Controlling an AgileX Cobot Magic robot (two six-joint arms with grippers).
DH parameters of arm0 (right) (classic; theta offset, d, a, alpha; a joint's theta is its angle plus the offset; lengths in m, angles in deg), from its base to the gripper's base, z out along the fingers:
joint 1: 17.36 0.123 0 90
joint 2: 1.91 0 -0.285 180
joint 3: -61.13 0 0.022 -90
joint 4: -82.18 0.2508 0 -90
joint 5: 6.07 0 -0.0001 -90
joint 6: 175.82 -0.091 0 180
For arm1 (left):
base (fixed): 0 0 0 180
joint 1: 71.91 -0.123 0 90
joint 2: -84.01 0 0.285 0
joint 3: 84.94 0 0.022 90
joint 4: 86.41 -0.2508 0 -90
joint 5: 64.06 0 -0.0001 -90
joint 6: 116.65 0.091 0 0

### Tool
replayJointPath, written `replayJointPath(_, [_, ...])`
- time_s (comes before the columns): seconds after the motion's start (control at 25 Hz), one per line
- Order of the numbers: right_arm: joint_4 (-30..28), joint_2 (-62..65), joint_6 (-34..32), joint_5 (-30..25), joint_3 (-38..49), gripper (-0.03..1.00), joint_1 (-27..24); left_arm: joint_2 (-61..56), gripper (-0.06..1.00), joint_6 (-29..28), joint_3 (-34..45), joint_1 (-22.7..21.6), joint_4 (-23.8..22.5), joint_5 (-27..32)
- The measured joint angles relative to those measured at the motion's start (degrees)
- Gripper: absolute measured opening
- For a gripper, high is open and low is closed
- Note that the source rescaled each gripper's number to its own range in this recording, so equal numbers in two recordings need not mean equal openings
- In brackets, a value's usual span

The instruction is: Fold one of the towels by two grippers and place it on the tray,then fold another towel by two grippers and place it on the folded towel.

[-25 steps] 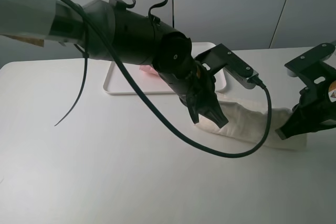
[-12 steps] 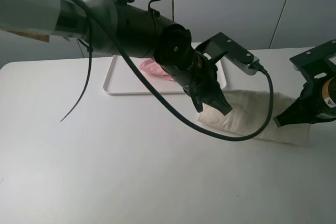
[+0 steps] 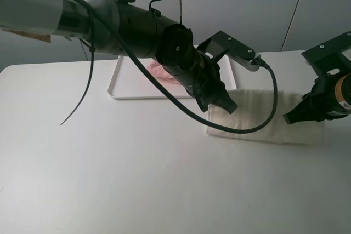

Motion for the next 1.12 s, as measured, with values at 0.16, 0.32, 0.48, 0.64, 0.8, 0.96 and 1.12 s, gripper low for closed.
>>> replayJointPath(0.16, [-5.1, -0.1, -4.4, 3.7, -0.4, 0.92, 0.0, 0.0, 0.92, -1.7, 0.0, 0.0, 0.0, 0.2])
replayJointPath(0.32, [-7.7, -0.1, -11.3, -1.3, -1.4, 0.99, 0.0, 0.0, 0.98, -2.8, 0.0, 0.0, 0.8, 0.5])
replayJointPath(0.48, [0.9, -0.7, -10.0, -3.7, -3.5, 0.99, 0.0, 0.5, 0.99, -3.3, -2.8, -0.1, 1.5, 8.0])
replayJointPath(0.64, [20.6, -3.3, 4.8, -5.4, -7.5, 0.99, 0.0, 3.8, 0.99, -7.2, -10.9, -1.2, 1.2, 18.1])
replayJointPath(0.8, [45.3, -6.5, 27.7, -10.9, -13.0, 0.99, -2.4, 7.3, 0.99, -9.9, -17.9, -3.5, 1.6, 23.5])
replayJointPath(0.96, [67.8, -7.5, 48.0, -17.9, -16.8, 0.99, -10.5, 8.0, 0.99, -10.4, -19.4, -4.2, 2.4, 25.3])
replayJointPath(1.12, [67.5, -7.5, 53.2, -23.4, -19.4, 0.99, -15.6, 8.7, 0.99, -10.5, -19.5, -4.2, 2.4, 25.6])
